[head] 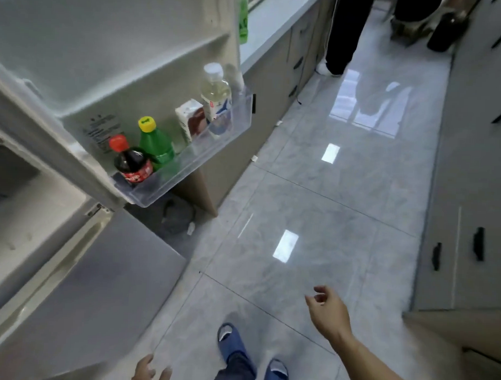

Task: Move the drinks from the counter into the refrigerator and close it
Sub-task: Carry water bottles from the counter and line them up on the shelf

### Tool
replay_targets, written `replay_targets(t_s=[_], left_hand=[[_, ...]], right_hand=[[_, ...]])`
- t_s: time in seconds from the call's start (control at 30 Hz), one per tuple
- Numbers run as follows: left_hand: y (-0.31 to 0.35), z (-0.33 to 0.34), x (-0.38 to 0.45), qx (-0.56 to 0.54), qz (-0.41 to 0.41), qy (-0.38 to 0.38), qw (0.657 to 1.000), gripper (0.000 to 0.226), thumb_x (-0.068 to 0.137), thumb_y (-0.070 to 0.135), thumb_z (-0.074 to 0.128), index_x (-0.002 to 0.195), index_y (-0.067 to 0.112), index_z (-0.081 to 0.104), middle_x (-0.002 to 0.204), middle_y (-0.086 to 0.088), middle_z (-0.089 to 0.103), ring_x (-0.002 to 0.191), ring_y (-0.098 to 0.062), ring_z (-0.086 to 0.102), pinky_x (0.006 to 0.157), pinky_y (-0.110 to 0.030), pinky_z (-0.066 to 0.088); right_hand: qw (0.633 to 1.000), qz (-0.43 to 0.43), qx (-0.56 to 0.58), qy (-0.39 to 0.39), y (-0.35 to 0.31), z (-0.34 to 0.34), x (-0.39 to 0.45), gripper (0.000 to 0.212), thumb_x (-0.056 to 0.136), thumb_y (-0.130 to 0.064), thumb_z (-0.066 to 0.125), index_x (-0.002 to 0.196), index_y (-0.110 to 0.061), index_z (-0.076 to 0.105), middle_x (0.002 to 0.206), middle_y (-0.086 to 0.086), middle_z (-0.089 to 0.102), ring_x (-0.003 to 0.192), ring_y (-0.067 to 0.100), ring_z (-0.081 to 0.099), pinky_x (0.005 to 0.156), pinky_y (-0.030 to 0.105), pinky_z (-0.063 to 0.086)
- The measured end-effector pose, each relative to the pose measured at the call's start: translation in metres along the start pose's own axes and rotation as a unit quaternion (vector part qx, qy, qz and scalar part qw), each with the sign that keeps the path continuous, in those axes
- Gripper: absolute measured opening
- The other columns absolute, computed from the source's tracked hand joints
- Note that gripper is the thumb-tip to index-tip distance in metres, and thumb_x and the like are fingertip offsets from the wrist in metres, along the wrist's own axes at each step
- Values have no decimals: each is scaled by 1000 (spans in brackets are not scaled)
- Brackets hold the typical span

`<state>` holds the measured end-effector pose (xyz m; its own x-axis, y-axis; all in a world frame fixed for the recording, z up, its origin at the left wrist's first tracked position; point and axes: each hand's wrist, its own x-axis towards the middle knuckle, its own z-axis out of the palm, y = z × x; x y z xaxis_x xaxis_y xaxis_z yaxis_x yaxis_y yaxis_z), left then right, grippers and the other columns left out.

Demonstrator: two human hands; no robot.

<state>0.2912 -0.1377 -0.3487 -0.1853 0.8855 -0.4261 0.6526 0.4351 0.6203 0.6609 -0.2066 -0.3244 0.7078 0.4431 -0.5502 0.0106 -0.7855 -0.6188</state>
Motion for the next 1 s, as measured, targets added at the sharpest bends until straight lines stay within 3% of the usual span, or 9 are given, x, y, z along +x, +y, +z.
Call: replay_targets(t_s=[0.1, 0.17, 0.23, 0.3, 0.37, 0.43, 0.6, 0.83, 1.0], left_hand=[[11, 19, -2, -36, 60, -38, 997, 24, 77, 1, 65, 98, -7, 57, 101, -4, 67, 78, 20, 51, 77, -6, 39], [27, 32, 9, -66, 35, -64, 995, 56, 56, -8, 75, 106, -23, 54, 103, -33, 62, 71, 33, 46, 75, 5, 35], [49, 38, 24, -40, -4, -89, 995, 63, 55, -3, 79, 110, -23, 56, 108, -42, 59, 66, 24, 54, 66, 6, 36], [72, 45, 42, 14, -67, -113, 991, 50, 70, -7, 80, 115, -16, 59, 112, -34, 63, 86, -9, 70, 62, 3, 40], [86, 53, 62, 65, -86, -166, 980, 48, 79, 2, 76, 123, -4, 59, 108, -24, 68, 96, -33, 67, 79, -21, 55], [102, 64, 84, 106, -65, -201, 972, 50, 82, 11, 75, 128, 4, 57, 102, -21, 68, 94, -34, 66, 91, -44, 53], [153, 93, 127, 130, -11, -244, 961, 51, 84, 16, 74, 131, 8, 55, 103, -10, 58, 101, -31, 61, 94, -52, 51], [232, 157, 151, 98, 15, -256, 962, 42, 91, 18, 66, 130, 15, 52, 94, -12, 62, 69, -26, 58, 63, -32, 51], [288, 217, 155, 86, 6, -271, 959, 42, 94, 22, 63, 134, 18, 47, 95, -9, 59, 71, -22, 57, 63, -32, 51]], right_hand=[[997, 64, 38, 24, 35, -22, -5, 32, 90, -31, 68, 117, -17, 59, 99, 2, 64, 89, 21, 63, 83, 34, 51], [993, 101, 57, 36, 56, -33, -8, 33, 90, -33, 68, 117, -18, 58, 98, 1, 64, 88, 19, 63, 79, 33, 50], [987, 136, 70, 47, 71, -43, -12, 31, 89, -33, 68, 115, -18, 58, 98, 1, 64, 85, 20, 63, 77, 34, 51], [980, 170, 87, 59, 81, -51, -17, 29, 89, -34, 68, 111, -20, 57, 99, 2, 64, 85, 25, 64, 80, 40, 55], [971, 207, 98, 73, 90, -56, -23, 27, 89, -35, 68, 109, -20, 57, 98, -1, 63, 87, 25, 64, 84, 43, 56], [961, 238, 105, 93, 101, -57, -28, 26, 89, -34, 68, 108, -19, 58, 95, -3, 61, 87, 23, 63, 85, 46, 57], [941, 290, 136, 112, 113, -61, -31, 28, 86, -33, 71, 103, -12, 63, 93, 9, 66, 74, 27, 64, 58, 33, 54], [921, 333, 164, 115, 110, -75, -9, 22, 85, -28, 73, 94, -10, 64, 86, 13, 67, 71, 31, 65, 58, 32, 53], [923, 334, 151, 118, 106, -108, 54, 21, 83, -21, 75, 87, -4, 65, 84, 12, 66, 73, 27, 64, 68, 32, 49]])
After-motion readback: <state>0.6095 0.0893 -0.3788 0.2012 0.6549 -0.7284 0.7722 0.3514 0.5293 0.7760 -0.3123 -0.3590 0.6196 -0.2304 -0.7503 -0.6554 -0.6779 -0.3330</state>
